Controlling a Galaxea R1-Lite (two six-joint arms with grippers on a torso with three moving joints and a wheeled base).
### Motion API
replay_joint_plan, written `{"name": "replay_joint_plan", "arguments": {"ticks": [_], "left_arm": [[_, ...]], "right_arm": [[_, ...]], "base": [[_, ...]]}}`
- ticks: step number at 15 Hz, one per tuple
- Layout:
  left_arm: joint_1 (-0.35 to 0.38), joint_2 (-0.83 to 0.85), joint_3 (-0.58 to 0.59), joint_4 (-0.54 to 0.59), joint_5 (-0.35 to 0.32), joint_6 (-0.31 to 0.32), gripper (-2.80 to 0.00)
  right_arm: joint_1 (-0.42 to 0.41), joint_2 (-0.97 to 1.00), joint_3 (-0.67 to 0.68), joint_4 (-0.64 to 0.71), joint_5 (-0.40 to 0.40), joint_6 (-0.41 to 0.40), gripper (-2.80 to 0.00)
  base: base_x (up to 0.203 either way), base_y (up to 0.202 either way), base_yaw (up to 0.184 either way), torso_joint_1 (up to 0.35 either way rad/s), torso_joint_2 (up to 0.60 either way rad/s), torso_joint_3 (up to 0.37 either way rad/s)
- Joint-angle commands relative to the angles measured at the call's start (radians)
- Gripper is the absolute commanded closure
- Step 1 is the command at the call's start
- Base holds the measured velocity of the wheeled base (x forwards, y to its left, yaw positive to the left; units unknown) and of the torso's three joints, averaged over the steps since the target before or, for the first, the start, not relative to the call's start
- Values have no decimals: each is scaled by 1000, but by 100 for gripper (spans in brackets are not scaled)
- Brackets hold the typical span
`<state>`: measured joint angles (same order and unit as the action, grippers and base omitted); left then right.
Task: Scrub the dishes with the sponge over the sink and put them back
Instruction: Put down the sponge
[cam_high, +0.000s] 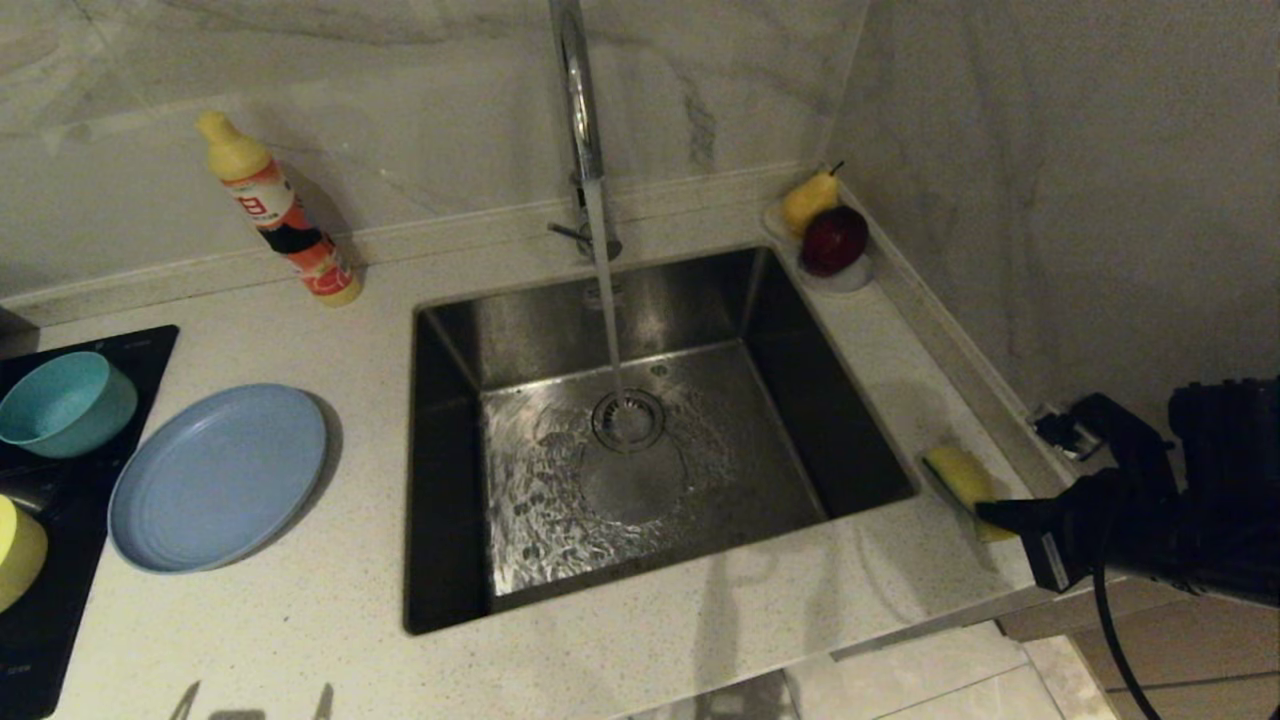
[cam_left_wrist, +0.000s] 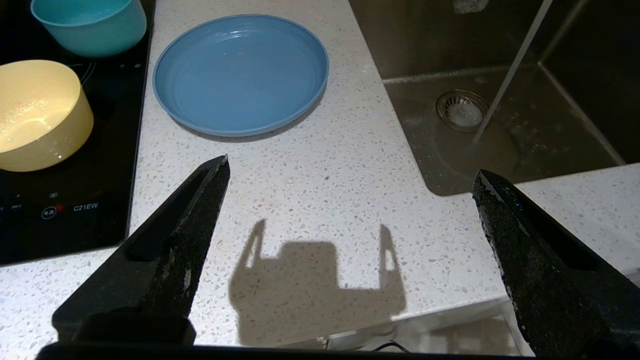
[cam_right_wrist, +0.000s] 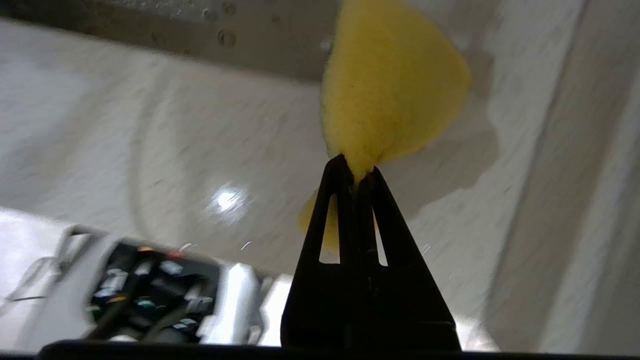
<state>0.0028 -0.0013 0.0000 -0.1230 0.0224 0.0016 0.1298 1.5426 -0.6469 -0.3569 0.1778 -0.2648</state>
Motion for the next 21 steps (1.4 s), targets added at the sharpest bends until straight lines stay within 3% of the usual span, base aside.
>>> {"name": "replay_joint_plan", "arguments": {"ticks": [1, 6, 16, 21], "left_arm": [[0, 3, 40, -1, 1, 0, -280], [0, 3, 40, -1, 1, 0, -280], [0, 3, 40, -1, 1, 0, -280], [0, 3, 40, -1, 1, 0, -280]], "right_arm": [[-4, 60, -43, -24, -8, -24, 0], [-4, 104, -109, -59, -40, -37, 0], [-6, 206, -113, -168, -87, -57, 0], [12, 180, -123, -140, -119, -56, 0]], "base": [[0, 0, 0, 0, 0, 0], [0, 0, 0, 0, 0, 0], [0, 0, 0, 0, 0, 0], [0, 0, 0, 0, 0, 0]]}}
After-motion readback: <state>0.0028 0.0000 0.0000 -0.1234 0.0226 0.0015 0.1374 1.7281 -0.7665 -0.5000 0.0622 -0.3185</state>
